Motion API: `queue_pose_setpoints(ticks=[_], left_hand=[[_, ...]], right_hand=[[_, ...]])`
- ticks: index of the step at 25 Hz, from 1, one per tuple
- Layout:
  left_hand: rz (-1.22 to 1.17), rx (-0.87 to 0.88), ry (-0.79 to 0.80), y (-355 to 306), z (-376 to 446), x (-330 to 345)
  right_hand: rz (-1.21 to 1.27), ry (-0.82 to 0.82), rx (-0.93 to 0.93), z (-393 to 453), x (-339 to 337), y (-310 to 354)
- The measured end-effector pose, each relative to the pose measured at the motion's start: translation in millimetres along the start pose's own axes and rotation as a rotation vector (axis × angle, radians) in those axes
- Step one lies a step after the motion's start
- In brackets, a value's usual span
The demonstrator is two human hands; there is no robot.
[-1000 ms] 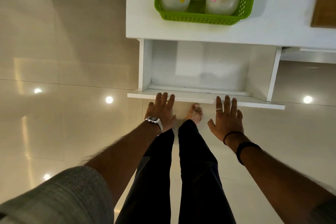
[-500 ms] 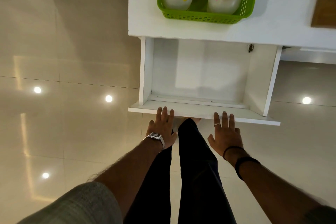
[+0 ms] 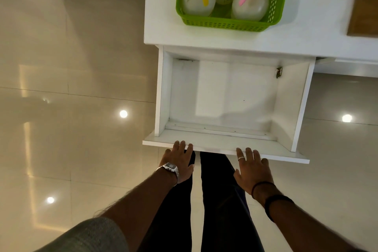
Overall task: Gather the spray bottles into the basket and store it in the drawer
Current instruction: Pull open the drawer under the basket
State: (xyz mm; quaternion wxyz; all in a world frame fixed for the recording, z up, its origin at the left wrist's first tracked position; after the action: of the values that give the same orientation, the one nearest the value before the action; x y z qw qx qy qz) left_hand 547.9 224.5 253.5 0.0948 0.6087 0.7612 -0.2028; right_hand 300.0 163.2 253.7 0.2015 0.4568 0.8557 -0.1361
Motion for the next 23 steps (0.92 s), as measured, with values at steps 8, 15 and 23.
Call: queue_pose_setpoints(ticks=[8, 15, 23], left_hand=[[-0.04, 0.013, -0.007, 5.8, 15.3, -29.1], [-0.237, -0.088, -0.566, 52.7, 59.1, -200.5], [-0.552, -0.058, -1.013, 70.7, 88.0, -351.7]], right_hand=[[0.034, -0.034, 0.008, 20.2, -30.7, -13.6], [0.229, -0.485, 0.151, 87.9, -180.6, -81.6], [0.483, -0.809, 0.276, 133.1, -329.5, -120.4]])
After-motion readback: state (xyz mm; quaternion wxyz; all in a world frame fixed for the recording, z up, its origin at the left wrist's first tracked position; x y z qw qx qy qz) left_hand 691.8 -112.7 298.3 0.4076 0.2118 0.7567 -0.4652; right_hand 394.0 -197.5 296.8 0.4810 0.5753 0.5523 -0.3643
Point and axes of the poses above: each hand's wrist, its own z-axis towards the middle knuckle, its own x-axis out of the palm, y = z × x, the point moved 3 cm from there along z, towards the middle knuckle, and after that the axes turned 5 degrees about -z, right-handed, at the moved point
